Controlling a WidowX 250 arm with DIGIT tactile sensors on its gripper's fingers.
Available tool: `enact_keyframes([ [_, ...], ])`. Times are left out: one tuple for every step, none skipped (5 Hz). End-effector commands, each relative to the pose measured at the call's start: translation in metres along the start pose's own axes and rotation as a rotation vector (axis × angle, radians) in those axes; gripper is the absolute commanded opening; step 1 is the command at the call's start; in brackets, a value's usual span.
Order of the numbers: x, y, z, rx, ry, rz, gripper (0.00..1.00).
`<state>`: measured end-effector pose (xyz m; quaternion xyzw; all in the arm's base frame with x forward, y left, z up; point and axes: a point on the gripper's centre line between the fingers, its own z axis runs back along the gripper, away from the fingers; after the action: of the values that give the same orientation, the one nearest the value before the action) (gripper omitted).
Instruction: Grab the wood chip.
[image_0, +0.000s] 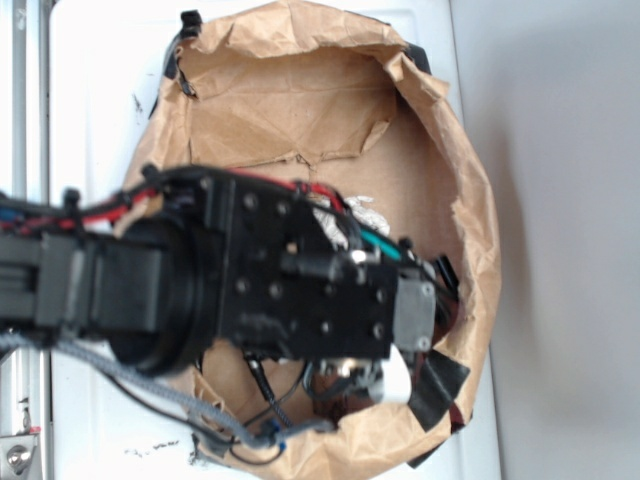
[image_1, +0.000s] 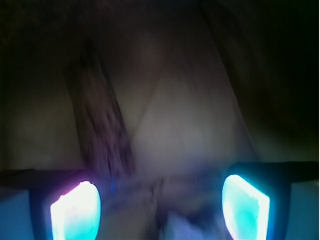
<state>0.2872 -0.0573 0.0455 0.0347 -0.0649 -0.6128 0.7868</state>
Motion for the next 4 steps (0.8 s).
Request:
enact_keyframes([
  [0.022,-0.022,0.003,-0.139,-0.153,-0.228,1.0],
  [0.029,-0.026,-0.016,-0.127,-0.103,-0.233,1.0],
  [0.036,-0.028,-0.035,-0.092,-0.044,-0.213,0.0],
  [0.028,-0.019,-0.026,-0.036,-0.045,-0.156,0.0],
])
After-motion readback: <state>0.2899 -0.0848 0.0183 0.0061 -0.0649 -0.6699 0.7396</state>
